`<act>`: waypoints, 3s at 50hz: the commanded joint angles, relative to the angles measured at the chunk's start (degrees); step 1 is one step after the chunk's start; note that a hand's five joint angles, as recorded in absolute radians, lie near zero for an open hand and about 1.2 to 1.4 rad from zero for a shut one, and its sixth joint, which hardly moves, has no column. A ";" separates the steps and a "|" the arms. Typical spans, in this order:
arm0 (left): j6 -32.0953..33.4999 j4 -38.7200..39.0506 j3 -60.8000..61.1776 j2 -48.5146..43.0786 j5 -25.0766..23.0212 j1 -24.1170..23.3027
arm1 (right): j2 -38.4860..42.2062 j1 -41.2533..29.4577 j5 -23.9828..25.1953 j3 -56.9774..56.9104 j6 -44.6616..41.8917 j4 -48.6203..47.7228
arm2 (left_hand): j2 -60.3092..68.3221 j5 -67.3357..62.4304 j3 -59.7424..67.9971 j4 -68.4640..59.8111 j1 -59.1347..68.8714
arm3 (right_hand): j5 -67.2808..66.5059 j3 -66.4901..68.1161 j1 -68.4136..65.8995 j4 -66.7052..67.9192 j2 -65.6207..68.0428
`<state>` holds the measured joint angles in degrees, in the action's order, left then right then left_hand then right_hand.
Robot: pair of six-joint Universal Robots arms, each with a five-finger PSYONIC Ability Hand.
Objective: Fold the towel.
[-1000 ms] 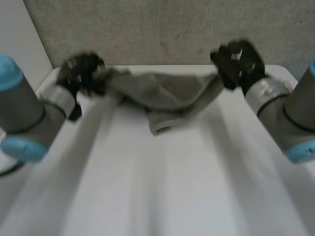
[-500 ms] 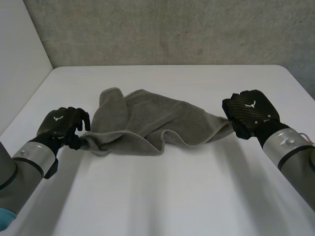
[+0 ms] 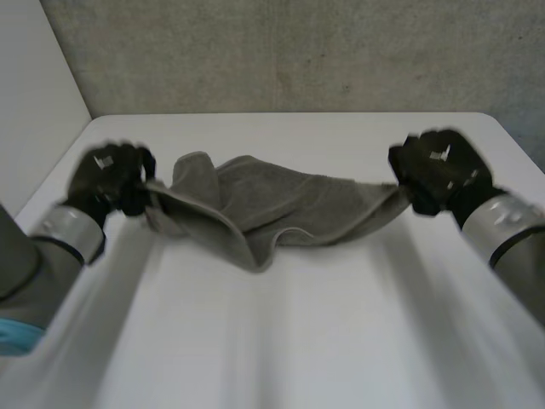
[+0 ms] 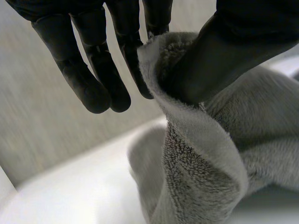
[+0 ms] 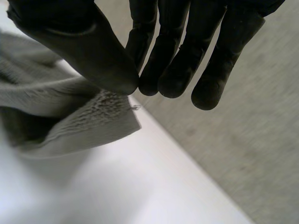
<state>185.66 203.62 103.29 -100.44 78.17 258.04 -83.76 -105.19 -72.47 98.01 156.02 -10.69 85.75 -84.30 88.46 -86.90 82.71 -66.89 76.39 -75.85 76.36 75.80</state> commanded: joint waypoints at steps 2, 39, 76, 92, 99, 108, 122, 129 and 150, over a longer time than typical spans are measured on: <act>-3.63 -11.12 -10.28 18.76 0.49 -0.08 | -9.14 1.38 0.49 -17.99 -0.02 21.28 | -5.75 14.30 -8.46 6.90 -2.71 | -3.11 3.61 -4.15 3.64 4.20; -2.68 -18.00 -9.34 -6.88 3.13 4.49 | 1.58 -0.28 6.03 13.26 -3.53 -2.05 | -5.75 14.30 -8.46 6.90 -2.71 | 46.79 -46.29 45.75 -46.26 -45.70; -2.76 -14.04 -5.47 -7.67 2.78 4.58 | 18.36 -0.63 7.52 15.11 -8.54 -17.61 | -5.75 14.30 -8.46 6.90 -2.71 | 36.71 -36.21 35.66 -36.17 -35.62; -2.76 -12.20 -4.15 -7.41 2.78 4.40 | 19.69 -0.90 3.39 13.61 -9.51 -21.30 | -5.75 14.30 -8.46 6.90 -2.71 | 4.16 -3.66 3.12 -3.63 -3.07; -3.03 -12.99 -5.12 -6.61 2.95 3.97 | 17.23 -0.55 1.19 10.80 -8.10 -20.07 | -5.75 14.30 -8.46 6.90 -2.71 | -3.11 3.61 -4.15 3.64 4.20; -4.43 -17.55 -9.33 10.32 2.78 3.70 | -6.21 0.59 -0.04 -7.08 7.95 1.75 | -5.75 14.30 -8.46 6.90 -2.71 | -3.11 3.61 -4.15 3.64 4.20; -3.57 -33.62 -22.59 9.86 2.86 4.05 | 1.58 4.73 0.67 -37.45 -11.97 44.44 | -5.75 14.30 -8.46 6.90 -2.71 | -3.11 3.61 -4.15 3.64 4.20; 7.59 -41.54 -32.78 -6.75 4.61 2.48 | 13.16 -2.56 -9.86 -39.38 -17.93 44.62 | -5.75 14.30 -8.46 6.90 -2.71 | -3.11 3.61 -4.15 3.64 4.20; -4.95 -15.20 -72.29 -19.11 11.13 -2.10 | 14.24 -6.88 -16.22 -43.70 -19.45 -22.20 | -5.75 14.30 -8.46 6.90 -2.71 | -3.11 3.61 -4.15 3.64 4.20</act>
<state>188.45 177.23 28.64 -123.89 89.50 255.75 -63.98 -112.21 -90.32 49.41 136.10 -26.04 85.76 -84.43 88.88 -86.91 82.71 -66.40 76.38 -75.96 76.39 75.17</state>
